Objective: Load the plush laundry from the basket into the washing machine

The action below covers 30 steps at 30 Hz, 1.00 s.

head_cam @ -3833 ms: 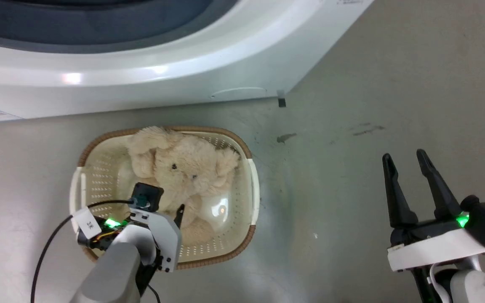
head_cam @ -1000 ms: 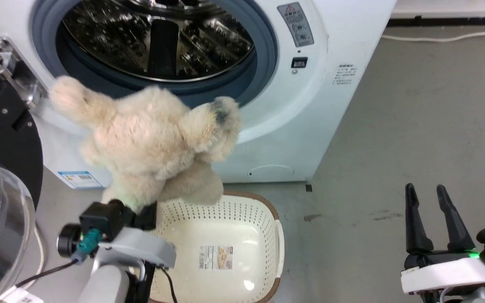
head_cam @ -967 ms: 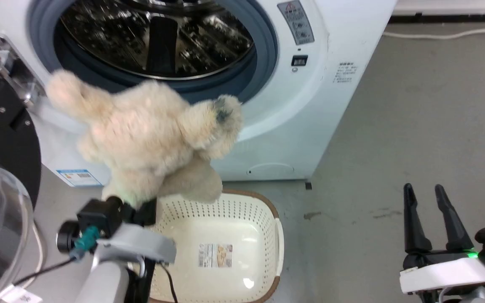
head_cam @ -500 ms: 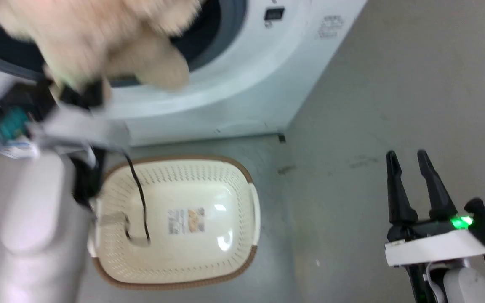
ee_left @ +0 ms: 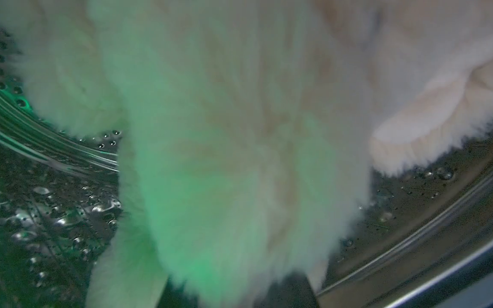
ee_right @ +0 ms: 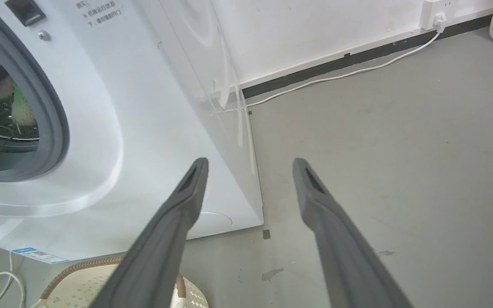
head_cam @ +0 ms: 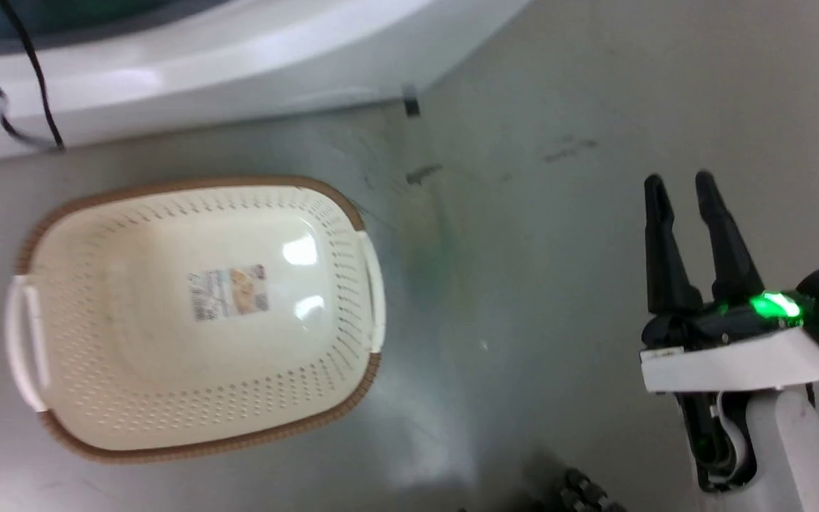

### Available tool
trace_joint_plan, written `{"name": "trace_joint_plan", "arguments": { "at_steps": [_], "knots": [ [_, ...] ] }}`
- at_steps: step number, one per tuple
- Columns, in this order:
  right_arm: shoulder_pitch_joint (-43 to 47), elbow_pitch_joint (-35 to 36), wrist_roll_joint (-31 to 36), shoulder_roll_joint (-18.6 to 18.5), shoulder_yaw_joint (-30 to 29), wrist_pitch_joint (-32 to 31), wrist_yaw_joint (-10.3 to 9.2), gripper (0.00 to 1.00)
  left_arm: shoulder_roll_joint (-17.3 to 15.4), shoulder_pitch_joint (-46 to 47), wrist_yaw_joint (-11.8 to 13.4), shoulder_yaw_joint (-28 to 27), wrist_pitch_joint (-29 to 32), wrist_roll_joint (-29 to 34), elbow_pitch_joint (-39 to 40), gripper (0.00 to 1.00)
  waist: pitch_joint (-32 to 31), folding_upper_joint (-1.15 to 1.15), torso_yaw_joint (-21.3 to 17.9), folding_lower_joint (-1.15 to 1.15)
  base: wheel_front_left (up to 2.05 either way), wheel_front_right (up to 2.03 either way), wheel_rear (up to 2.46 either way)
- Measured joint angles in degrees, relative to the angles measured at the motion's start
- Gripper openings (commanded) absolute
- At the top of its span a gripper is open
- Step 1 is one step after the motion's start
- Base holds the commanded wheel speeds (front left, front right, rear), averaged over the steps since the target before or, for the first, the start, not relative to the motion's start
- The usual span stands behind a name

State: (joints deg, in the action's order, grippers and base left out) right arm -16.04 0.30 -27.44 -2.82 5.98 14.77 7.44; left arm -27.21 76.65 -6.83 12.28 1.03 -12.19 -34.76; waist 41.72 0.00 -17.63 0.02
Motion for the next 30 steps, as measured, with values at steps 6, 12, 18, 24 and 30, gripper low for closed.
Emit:
{"name": "trace_joint_plan", "arguments": {
  "at_steps": [6,12,18,24,30],
  "knots": [
    [-2.1,1.3,-1.3,0.0,0.6,0.0,0.0,1.0,-2.3,7.9,-0.4,1.7,1.6,1.3,-12.2,0.0,3.8,0.0,-2.6,0.0,0.0,0.0,0.0],
    [-2.1,1.7,-1.2,0.0,0.7,0.0,0.0,1.0,-1.9,10.5,-0.4,4.9,1.1,2.0,-19.5,0.0,4.8,0.0,-2.7,-0.01,0.0,0.0,0.0],
    [-2.1,1.6,0.0,0.0,0.1,0.0,0.0,1.0,-0.7,11.4,-0.4,6.6,-3.5,1.5,-23.9,1.0,3.7,0.0,-1.7,-0.01,0.0,0.0,0.0],
    [-2.0,0.7,2.1,0.0,-0.8,0.0,0.0,1.0,1.3,10.7,-0.4,8.4,-9.5,0.6,-26.7,1.0,0.5,0.0,-0.2,-0.01,0.0,0.0,0.0],
    [-0.7,-0.4,4.8,0.0,-2.5,0.0,0.0,1.0,4.0,4.7,-0.4,11.5,-14.4,-1.0,-27.6,1.0,-5.3,0.0,1.9,-0.02,0.0,0.0,0.0]
  ]
}}
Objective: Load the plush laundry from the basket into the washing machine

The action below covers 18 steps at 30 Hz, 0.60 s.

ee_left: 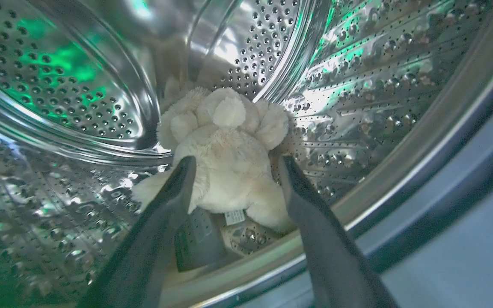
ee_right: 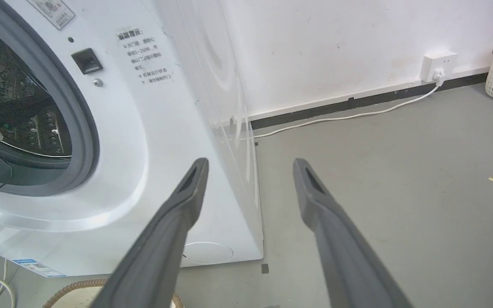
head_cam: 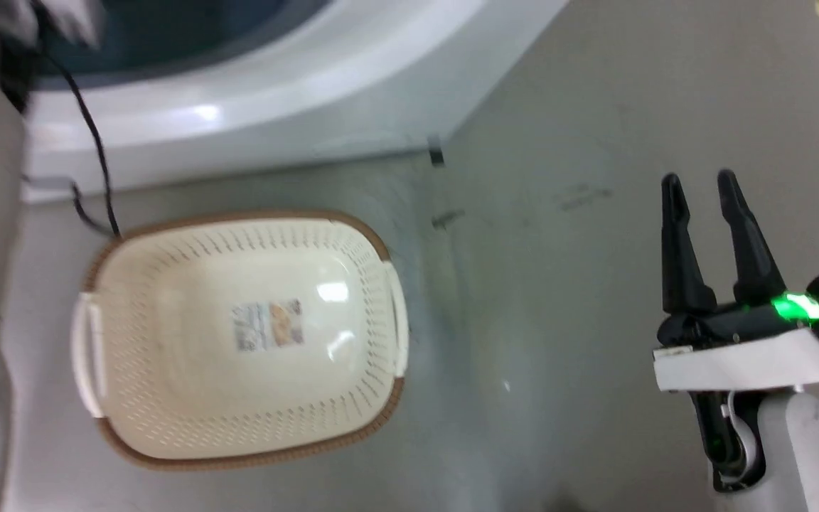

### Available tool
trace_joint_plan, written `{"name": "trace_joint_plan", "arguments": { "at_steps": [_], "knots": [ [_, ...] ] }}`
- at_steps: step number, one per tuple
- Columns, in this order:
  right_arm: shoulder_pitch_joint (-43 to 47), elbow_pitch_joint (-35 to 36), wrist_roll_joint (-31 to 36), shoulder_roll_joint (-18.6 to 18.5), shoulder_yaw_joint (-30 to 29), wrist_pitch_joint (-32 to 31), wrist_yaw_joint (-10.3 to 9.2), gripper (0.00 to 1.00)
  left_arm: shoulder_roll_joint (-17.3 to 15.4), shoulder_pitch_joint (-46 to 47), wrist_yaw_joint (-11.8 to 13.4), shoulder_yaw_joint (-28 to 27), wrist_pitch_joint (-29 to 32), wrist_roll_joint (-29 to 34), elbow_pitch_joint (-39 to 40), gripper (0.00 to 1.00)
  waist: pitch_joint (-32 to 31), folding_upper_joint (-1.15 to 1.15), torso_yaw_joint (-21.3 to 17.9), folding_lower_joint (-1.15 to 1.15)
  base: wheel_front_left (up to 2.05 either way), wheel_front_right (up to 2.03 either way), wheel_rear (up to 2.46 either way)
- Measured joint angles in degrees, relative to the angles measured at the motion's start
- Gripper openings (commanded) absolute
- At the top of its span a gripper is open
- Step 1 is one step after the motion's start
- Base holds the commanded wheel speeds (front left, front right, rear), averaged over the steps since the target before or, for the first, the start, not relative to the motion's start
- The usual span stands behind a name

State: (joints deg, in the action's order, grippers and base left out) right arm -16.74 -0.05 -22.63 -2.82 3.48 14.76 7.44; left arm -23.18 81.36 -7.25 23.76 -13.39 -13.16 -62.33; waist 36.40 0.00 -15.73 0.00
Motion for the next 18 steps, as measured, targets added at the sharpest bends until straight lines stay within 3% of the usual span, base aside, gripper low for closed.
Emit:
{"name": "trace_joint_plan", "arguments": {
  "at_steps": [4,9,10,16,18],
  "knots": [
    [2.2,-0.7,1.5,0.0,-1.1,0.0,0.0,1.0,0.9,-6.5,0.0,0.6,-1.1,-0.6,2.0,1.0,-5.0,0.0,1.7,0.0,0.0,0.0,0.0],
    [6.3,-1.6,3.8,0.0,-2.0,0.0,0.0,1.0,3.0,-17.1,0.5,-2.4,-1.3,-3.1,12.4,1.0,-11.6,0.0,4.7,-0.01,0.0,0.0,0.0],
    [7.3,-1.9,4.9,0.0,-2.0,0.0,0.0,1.0,3.5,-22.6,0.6,-3.6,-1.3,-3.9,16.5,1.0,-14.2,0.0,6.0,-0.02,0.0,0.0,0.0],
    [9.8,-2.4,6.9,0.0,-2.3,0.0,0.0,1.0,4.9,-37.0,0.5,-6.4,-1.3,-6.8,24.3,1.0,-20.6,0.0,9.2,-0.02,0.0,0.0,0.0],
    [11.6,-2.8,7.7,0.0,-2.5,0.0,0.0,1.0,5.6,-44.6,1.7,-9.4,-1.3,-7.8,30.2,1.0,-24.2,0.0,11.1,-0.02,0.0,0.0,0.0]
  ]
}}
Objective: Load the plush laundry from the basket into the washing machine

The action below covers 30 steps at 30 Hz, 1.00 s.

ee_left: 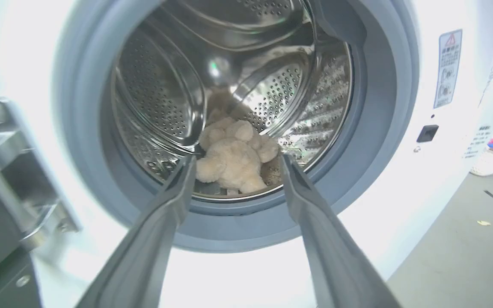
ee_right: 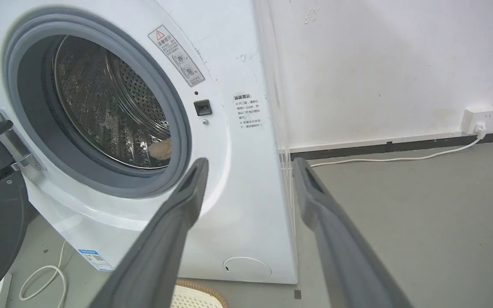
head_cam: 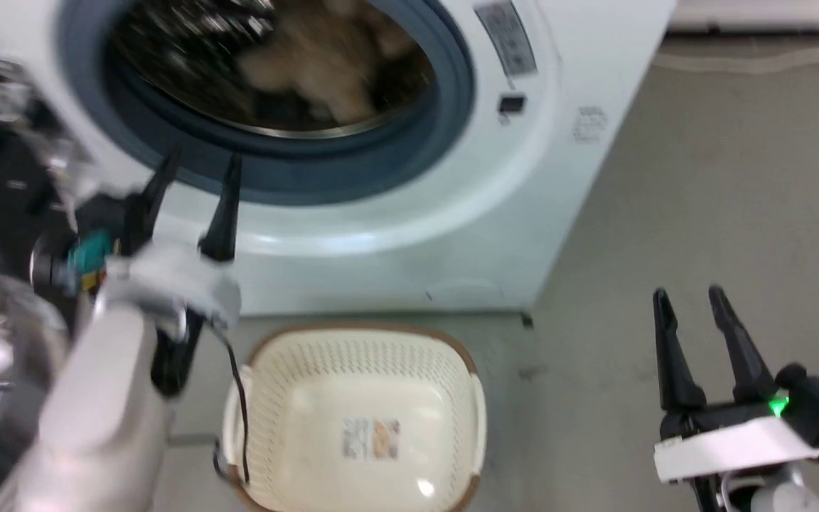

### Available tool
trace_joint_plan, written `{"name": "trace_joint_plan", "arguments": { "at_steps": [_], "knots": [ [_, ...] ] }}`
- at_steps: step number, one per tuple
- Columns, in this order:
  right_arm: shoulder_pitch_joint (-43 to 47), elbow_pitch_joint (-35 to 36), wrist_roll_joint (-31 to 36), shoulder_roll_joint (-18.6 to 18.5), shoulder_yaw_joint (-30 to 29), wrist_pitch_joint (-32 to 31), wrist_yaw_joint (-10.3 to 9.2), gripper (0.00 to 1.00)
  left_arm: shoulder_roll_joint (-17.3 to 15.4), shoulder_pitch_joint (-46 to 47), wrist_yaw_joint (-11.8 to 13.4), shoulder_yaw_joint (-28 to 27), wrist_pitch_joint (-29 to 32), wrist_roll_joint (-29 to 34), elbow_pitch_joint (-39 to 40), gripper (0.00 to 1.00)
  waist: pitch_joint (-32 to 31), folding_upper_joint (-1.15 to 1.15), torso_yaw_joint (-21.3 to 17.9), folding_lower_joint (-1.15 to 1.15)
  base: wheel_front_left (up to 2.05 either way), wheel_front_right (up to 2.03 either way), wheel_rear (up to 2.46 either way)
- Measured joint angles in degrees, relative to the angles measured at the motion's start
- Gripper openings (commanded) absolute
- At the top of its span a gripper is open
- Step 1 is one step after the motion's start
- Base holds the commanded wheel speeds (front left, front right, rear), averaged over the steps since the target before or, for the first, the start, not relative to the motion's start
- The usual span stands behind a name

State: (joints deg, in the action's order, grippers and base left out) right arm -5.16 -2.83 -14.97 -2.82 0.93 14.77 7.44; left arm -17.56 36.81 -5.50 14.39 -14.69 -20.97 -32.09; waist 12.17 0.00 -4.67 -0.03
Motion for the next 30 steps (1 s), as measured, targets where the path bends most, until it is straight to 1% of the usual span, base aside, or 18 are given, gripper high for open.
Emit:
{"name": "trace_joint_plan", "arguments": {
  "at_steps": [4,6,8,9,11,13,19,22,27,30],
  "knots": [
    [2.4,-0.4,0.2,0.0,-0.4,0.0,0.0,1.0,1.3,-10.5,1.4,-2.9,-0.1,-0.1,8.4,1.0,-4.5,0.0,2.2,0.01,0.0,0.0,0.0],
    [3.6,-0.5,0.2,0.0,-0.4,0.0,0.0,1.0,2.6,-16.0,2.2,-4.5,-0.1,-0.4,11.4,1.0,-6.7,0.0,3.2,0.0,0.0,0.0,0.0],
    [4.7,-0.6,0.2,0.0,-0.4,0.0,0.0,1.0,3.2,-20.8,2.4,-4.8,-0.1,0.2,13.5,1.0,-8.7,0.0,4.1,0.0,0.0,0.0,0.0],
    [5.2,-0.7,0.3,0.0,-0.3,0.0,0.0,1.0,3.5,-22.9,2.9,-5.4,-0.1,0.6,14.7,1.0,-9.5,0.0,4.5,0.0,0.0,0.0,0.0],
    [6.2,-0.7,0.4,0.0,0.1,0.0,0.0,1.0,4.3,-26.0,3.8,-6.0,-0.1,1.7,16.6,1.0,-11.0,0.0,5.4,0.0,0.0,0.0,0.0],
    [6.9,-0.7,0.8,0.0,0.8,0.0,0.0,1.0,5.4,-28.6,4.2,-6.1,-0.1,2.1,17.6,1.0,-12.1,0.0,6.3,0.01,0.0,0.0,0.0],
    [8.0,-0.2,1.0,0.0,1.8,0.0,0.0,1.0,7.6,-33.9,5.3,-6.3,-0.1,4.2,19.1,1.0,-13.9,0.0,8.0,0.02,0.0,0.0,0.0],
    [8.7,-0.2,0.9,0.0,1.8,0.0,0.0,1.0,7.9,-35.3,5.6,-6.2,-0.1,5.7,19.9,1.0,-14.3,0.0,8.5,0.02,0.0,0.0,0.0],
    [9.4,-0.5,0.8,0.0,1.8,0.0,0.0,1.0,8.1,-36.3,5.5,-6.2,-0.1,8.1,22.6,1.0,-14.3,0.0,8.8,0.02,0.0,0.0,0.0],
    [9.5,-0.9,0.5,0.0,1.6,0.0,0.0,1.0,8.2,-36.7,4.4,-6.1,-0.1,9.3,24.6,1.0,-14.2,0.0,8.7,0.02,0.0,0.0,0.0]
  ]
}}
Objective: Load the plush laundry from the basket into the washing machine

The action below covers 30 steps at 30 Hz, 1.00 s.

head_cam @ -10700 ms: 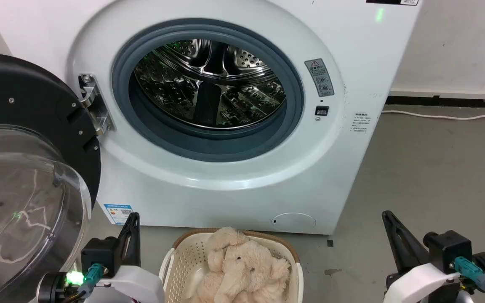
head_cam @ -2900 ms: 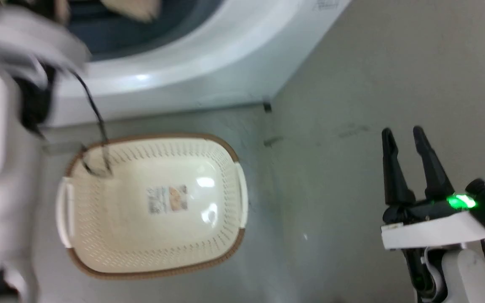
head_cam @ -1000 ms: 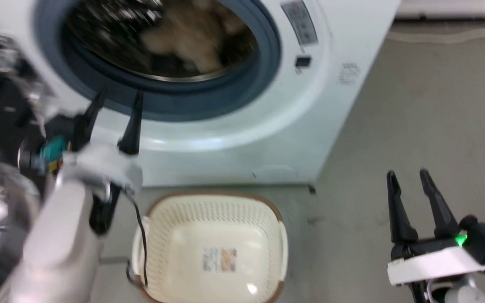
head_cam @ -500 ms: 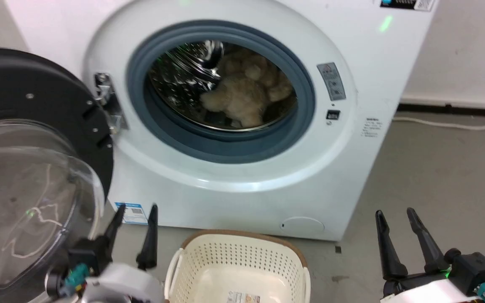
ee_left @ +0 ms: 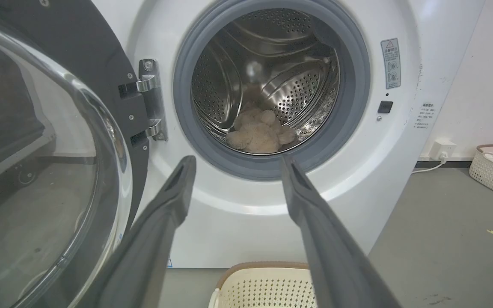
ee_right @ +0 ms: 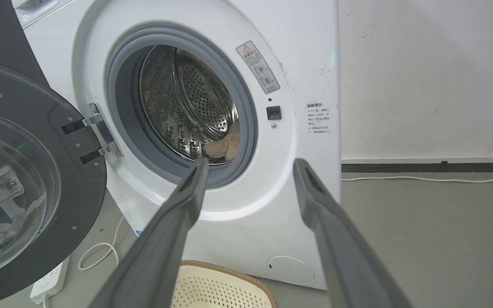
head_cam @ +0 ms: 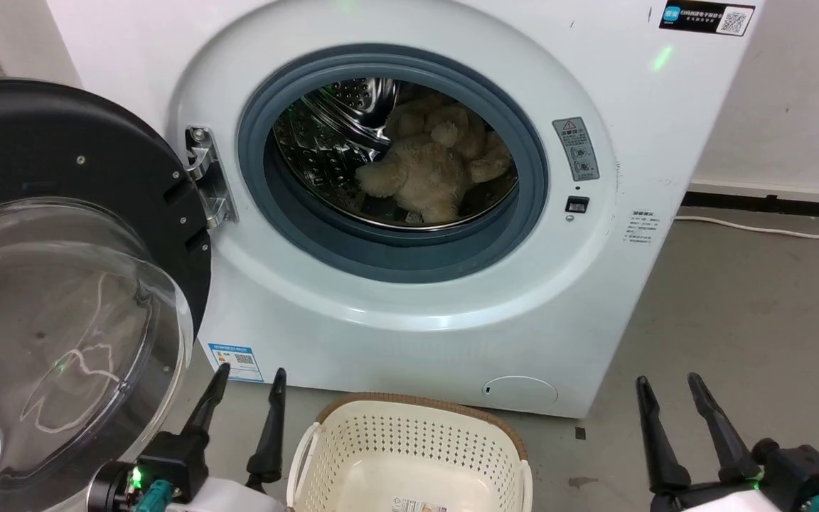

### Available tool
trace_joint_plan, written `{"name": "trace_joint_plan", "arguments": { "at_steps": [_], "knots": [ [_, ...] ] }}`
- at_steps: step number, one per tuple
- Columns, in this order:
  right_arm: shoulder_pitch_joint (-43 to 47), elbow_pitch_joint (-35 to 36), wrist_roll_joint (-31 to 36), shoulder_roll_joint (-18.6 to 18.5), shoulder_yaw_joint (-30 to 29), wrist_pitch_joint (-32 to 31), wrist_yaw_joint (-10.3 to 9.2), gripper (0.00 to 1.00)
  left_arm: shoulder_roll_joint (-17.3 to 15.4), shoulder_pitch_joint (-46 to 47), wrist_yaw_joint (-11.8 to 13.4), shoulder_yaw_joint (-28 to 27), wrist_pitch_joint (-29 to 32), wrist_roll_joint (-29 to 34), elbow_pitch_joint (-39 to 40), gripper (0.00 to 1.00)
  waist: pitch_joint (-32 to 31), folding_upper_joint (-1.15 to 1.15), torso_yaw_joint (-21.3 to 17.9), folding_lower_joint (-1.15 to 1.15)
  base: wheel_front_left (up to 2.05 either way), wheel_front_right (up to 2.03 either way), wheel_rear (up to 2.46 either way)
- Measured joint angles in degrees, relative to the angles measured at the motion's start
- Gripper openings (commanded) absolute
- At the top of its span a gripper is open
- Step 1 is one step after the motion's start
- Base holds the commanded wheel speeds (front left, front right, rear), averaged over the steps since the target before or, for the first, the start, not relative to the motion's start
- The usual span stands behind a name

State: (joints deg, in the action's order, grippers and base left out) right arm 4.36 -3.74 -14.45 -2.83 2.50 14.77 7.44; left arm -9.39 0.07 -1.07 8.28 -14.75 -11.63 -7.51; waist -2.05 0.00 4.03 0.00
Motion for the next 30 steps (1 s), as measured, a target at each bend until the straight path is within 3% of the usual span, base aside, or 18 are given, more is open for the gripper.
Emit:
{"name": "trace_joint_plan", "arguments": {
  "at_steps": [8,9,30],
  "knots": [
    [0.2,-2.6,-0.7,0.0,-1.2,0.0,0.0,1.0,0.6,-0.5,-1.3,-0.2,0.0,2.3,1.7,1.0,0.1,0.0,-0.6,0.0,0.0,0.0,0.0],
    [0.2,-2.7,-0.7,0.0,-1.2,0.0,0.0,0.0,0.7,-0.6,-1.4,-0.1,0.0,2.4,1.7,0.0,0.1,0.0,-0.7,0.0,0.0,0.0,0.0],
    [0.0,-2.2,0.9,0.0,-1.3,-1.9,0.0,0.0,1.3,-0.6,-1.4,-1.0,2.0,3.1,2.2,0.0,0.4,0.0,-1.2,0.0,0.0,0.0,0.0]
  ]
}}
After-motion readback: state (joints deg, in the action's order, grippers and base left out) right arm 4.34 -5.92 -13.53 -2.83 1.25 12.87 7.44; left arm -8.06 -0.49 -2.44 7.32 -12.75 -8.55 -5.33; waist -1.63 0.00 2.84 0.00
